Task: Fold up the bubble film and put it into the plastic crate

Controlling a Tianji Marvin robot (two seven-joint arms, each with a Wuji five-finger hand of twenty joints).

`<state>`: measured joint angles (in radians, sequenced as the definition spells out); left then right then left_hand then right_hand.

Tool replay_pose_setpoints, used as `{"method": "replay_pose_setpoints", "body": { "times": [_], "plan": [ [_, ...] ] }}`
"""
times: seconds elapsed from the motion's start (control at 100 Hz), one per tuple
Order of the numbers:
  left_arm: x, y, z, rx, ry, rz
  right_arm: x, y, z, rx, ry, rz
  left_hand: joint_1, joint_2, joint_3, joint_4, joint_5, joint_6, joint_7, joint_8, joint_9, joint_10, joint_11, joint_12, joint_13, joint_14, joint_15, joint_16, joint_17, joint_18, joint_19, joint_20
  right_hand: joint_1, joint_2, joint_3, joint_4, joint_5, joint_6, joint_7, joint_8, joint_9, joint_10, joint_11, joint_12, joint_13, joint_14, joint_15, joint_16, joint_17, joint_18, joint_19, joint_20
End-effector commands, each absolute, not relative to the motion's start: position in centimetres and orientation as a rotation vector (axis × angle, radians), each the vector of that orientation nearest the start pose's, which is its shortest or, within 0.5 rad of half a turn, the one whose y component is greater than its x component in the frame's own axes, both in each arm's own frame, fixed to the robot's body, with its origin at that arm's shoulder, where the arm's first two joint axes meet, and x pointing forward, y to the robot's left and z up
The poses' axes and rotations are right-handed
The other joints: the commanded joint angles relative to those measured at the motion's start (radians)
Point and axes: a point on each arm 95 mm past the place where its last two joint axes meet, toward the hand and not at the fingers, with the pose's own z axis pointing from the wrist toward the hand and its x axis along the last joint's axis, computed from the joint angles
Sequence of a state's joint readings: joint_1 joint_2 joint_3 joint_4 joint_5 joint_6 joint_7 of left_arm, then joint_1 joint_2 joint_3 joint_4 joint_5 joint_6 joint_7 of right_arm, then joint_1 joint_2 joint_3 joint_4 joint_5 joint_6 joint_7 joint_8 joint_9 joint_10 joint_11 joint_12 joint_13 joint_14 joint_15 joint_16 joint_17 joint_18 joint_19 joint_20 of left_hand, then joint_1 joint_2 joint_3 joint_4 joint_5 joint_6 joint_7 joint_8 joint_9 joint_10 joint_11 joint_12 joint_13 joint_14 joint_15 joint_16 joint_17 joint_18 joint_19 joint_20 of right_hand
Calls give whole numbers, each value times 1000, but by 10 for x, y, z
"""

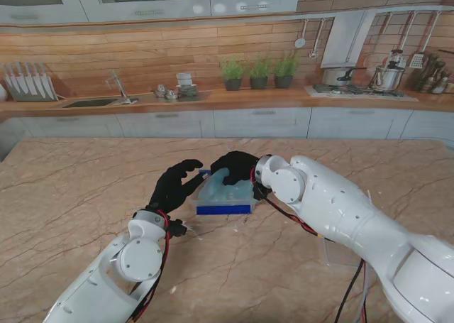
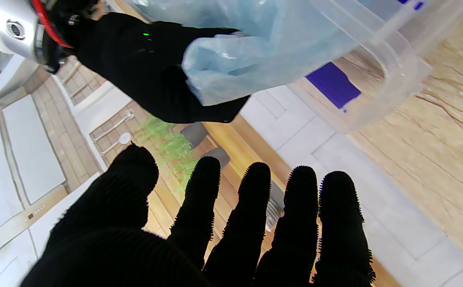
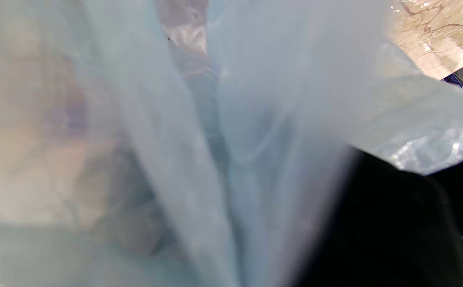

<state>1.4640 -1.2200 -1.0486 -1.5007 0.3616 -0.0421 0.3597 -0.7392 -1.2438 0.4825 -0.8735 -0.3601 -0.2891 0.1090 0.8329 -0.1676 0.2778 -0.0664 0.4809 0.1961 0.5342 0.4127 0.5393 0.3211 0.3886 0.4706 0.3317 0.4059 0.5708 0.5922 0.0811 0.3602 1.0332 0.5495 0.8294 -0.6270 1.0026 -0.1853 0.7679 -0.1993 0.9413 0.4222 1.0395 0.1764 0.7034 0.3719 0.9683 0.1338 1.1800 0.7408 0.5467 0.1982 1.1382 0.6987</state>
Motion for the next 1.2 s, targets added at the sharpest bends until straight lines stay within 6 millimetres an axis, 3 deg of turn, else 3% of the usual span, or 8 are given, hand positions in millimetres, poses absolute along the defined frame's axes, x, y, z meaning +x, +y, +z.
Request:
{"method": "replay_pose_setpoints", "body": {
  "times": [0.0, 0.37, 0.75, 0.93, 1.19],
  "plan": [
    [411, -70, -320, -1684, 844, -2085, 546, 116, -312, 1295, 1999, 1696, 26, 33, -29, 41, 5, 2, -20, 4, 19, 4, 19, 11, 18, 5, 22, -3, 0, -6, 9, -4, 14, 31, -8, 23, 0, -35, 47, 22, -9, 30, 20, 11, -22, -32, 37, 18, -12, -9, 33, 10],
    [408, -85, -322, -1718, 801, -2249, 553, 122, -327, 1391, 2039, 1655, 21, 48, -25, 43, 18, -8, 15, 21, 48, -20, 52, 28, 57, -12, 53, 12, 35, -14, 40, 8, 7, 30, -34, 23, -7, -30, 27, 12, -10, 32, 15, 11, -25, -33, 35, 25, -20, -6, 34, 20],
    [401, -97, -321, -1914, 677, -2383, 555, 123, -341, 1483, 2022, 1625, 14, 47, -15, 42, 27, -20, 18, 20, 58, -29, 22, 3, 80, -26, 39, 0, 52, -15, 54, 17, 9, 15, -28, 29, -3, -22, 37, -1, -3, 32, 13, 8, -19, -27, 31, 27, -19, -3, 35, 27],
    [397, -104, -319, -1982, 652, -2418, 555, 124, -347, 1521, 2021, 1610, 3, 39, 3, 39, 47, -18, 13, 13, 90, -13, -11, -45, 127, -34, -7, -54, 79, -18, 35, 8, 7, 11, -28, 27, -5, -21, 39, -4, -2, 31, 12, 7, -19, -27, 29, 28, -22, -2, 32, 28],
    [406, -116, -327, -2032, 718, -2336, 555, 125, -351, 1543, 2014, 1610, 3, 50, -8, 37, 13, -25, -20, -2, -87, -28, -99, -150, 57, -73, -89, -141, 25, -53, -77, -50, -5, -14, -37, 25, -12, -22, 46, -12, -4, 25, 9, 4, -25, -29, 19, 26, -38, 5, 16, 23]
  ]
}}
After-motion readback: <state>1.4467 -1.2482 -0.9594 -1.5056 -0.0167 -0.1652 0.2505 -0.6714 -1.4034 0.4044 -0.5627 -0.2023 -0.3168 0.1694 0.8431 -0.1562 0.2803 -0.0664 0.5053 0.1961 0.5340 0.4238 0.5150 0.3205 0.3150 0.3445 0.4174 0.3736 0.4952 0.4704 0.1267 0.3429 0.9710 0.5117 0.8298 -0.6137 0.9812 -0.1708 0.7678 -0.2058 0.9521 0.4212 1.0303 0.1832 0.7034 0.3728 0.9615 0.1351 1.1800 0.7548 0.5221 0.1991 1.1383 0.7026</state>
